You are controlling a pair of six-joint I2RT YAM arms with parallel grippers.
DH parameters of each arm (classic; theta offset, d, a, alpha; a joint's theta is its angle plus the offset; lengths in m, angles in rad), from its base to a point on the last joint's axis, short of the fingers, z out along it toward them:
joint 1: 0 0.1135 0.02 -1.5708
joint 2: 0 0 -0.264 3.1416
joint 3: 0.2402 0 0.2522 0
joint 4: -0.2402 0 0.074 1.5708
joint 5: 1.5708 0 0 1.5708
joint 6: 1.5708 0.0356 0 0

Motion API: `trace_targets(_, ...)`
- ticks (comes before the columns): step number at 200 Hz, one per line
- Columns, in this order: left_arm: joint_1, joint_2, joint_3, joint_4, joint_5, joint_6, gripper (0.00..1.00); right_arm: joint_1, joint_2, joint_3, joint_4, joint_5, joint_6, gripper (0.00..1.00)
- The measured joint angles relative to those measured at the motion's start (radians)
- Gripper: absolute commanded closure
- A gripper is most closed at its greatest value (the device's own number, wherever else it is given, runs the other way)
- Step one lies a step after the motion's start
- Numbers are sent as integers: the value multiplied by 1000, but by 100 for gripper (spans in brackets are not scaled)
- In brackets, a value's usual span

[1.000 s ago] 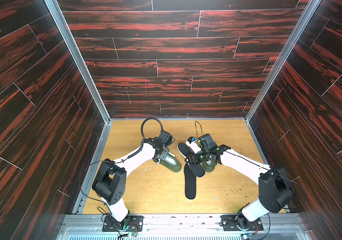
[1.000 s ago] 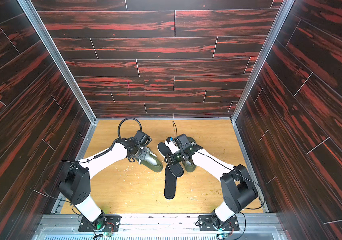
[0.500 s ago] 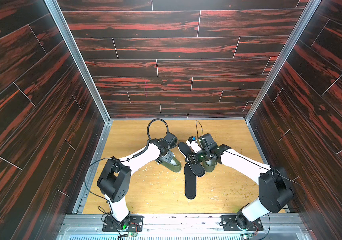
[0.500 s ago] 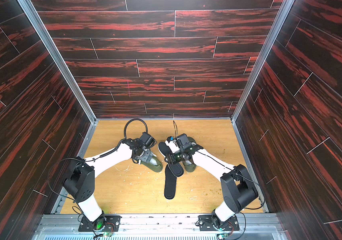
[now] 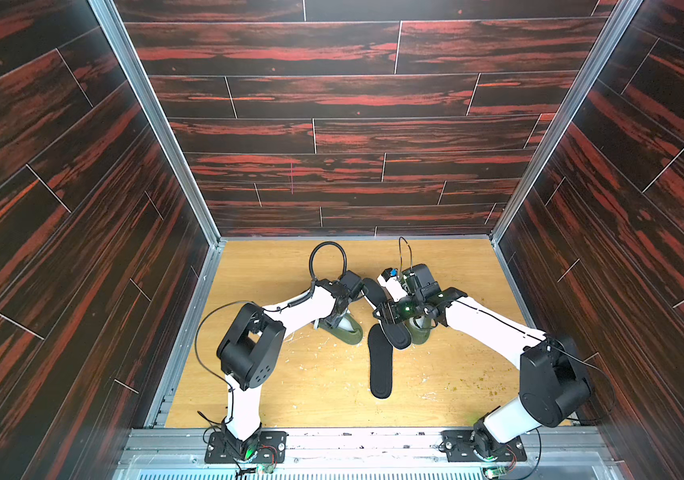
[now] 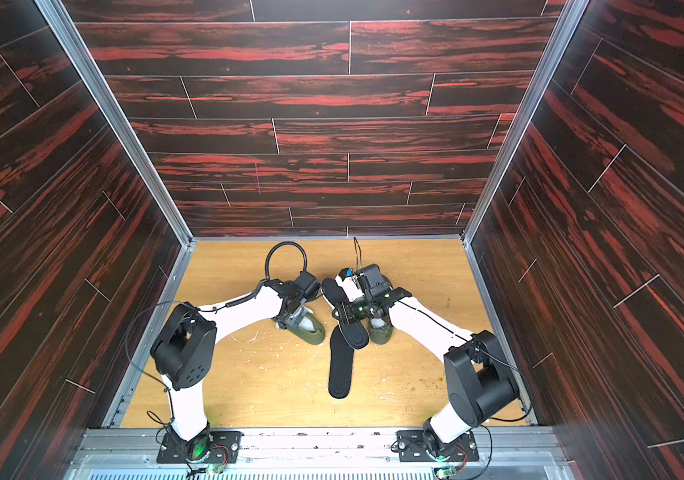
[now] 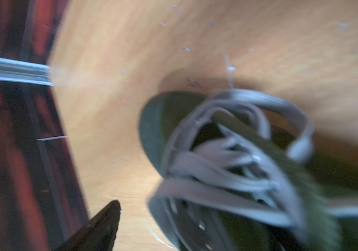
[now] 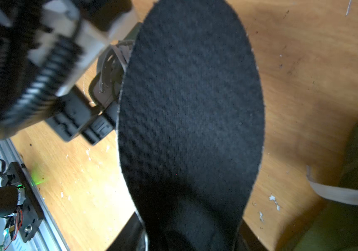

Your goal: Insert the insole into the shoe

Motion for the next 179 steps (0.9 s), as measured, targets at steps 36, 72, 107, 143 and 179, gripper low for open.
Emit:
trace_targets(36, 9, 35, 48, 20, -19, 73, 15, 0, 0, -5, 0, -16, 0, 49)
trace_targets(72, 34, 38, 51, 35, 50, 120, 37, 0, 0, -15, -5, -21, 0, 49)
trace_targets(107, 67, 38, 51, 35, 155, 117, 73, 1, 0, -15, -21, -51, -5, 50)
trace_targets(143, 110, 27, 51, 29, 312, 91, 84, 35, 1, -13, -63, -73, -24, 51)
trace_targets(179, 157, -7, 49, 29, 458, 69, 92, 98, 22, 11, -121, -113, -39, 51)
